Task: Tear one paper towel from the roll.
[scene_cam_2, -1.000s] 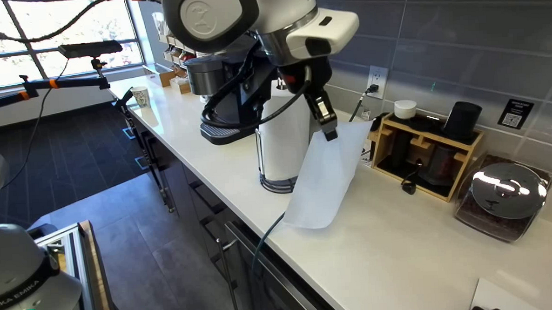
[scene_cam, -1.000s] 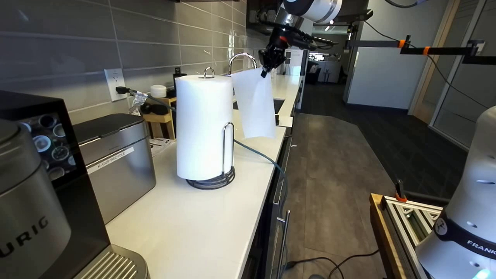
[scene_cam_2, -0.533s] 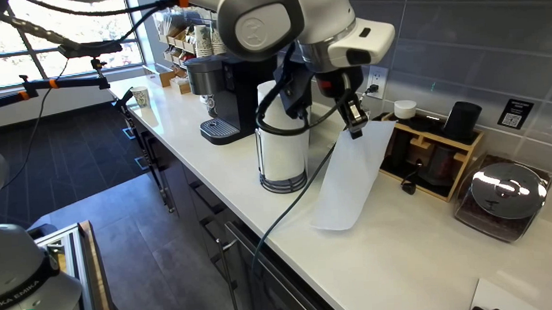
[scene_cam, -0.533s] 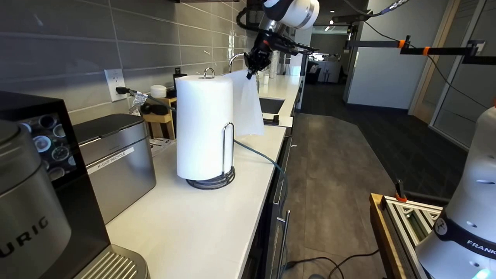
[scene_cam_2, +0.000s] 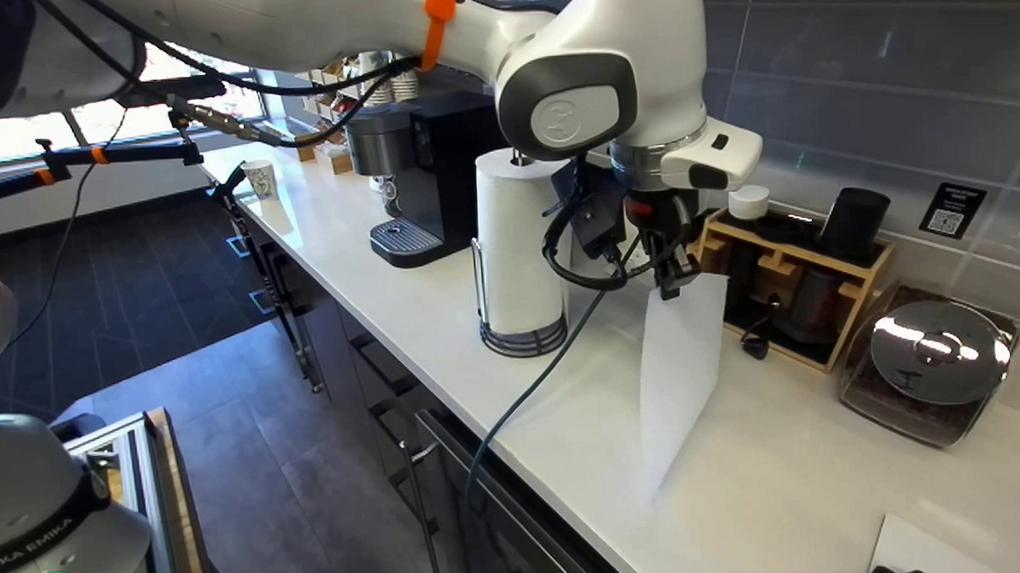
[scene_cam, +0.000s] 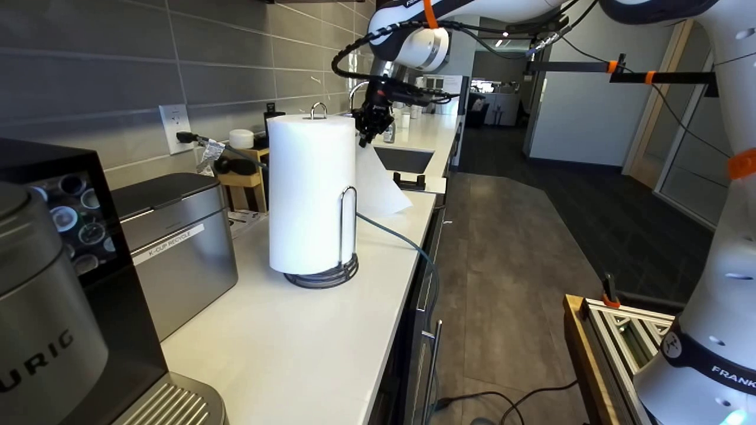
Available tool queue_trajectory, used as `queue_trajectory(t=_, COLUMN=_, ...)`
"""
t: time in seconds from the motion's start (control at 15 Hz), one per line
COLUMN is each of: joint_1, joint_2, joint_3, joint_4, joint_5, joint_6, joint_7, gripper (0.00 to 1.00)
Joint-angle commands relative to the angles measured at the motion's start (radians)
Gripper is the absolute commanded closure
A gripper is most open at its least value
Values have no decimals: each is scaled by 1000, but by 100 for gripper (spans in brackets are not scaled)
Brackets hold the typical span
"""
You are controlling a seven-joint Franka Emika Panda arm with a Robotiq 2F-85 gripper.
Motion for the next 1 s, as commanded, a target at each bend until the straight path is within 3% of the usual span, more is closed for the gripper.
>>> queue_trajectory(t=0.0, joint_1=-34, joint_2=48, joint_3=21, joint_4=90, joint_5=-6, joint_6=-110, joint_7=16, gripper=51)
queue_trajectory(t=0.2, joint_1=-36, joint_2=16, joint_3=20, joint_4=86, joint_5=-16, joint_6=-183, joint_7=17, gripper=29)
queue_trajectory(t=0.47, joint_1=4, joint_2=-118, joint_3=-8, joint_4=-26, joint_5=-108, joint_6=-416, joint_7=8, gripper=1)
queue_trajectory(t=0.73, joint_1=34, joint_2=-274, joint_3=6, joint_4=-199, joint_5=-266, joint_6=-546, joint_7=-71, gripper=0)
queue_trajectory(t=0.93, joint_1=48, joint_2=-394, joint_3=17, joint_4=-341, joint_5=-326, joint_6=-505, joint_7=-201, gripper=0)
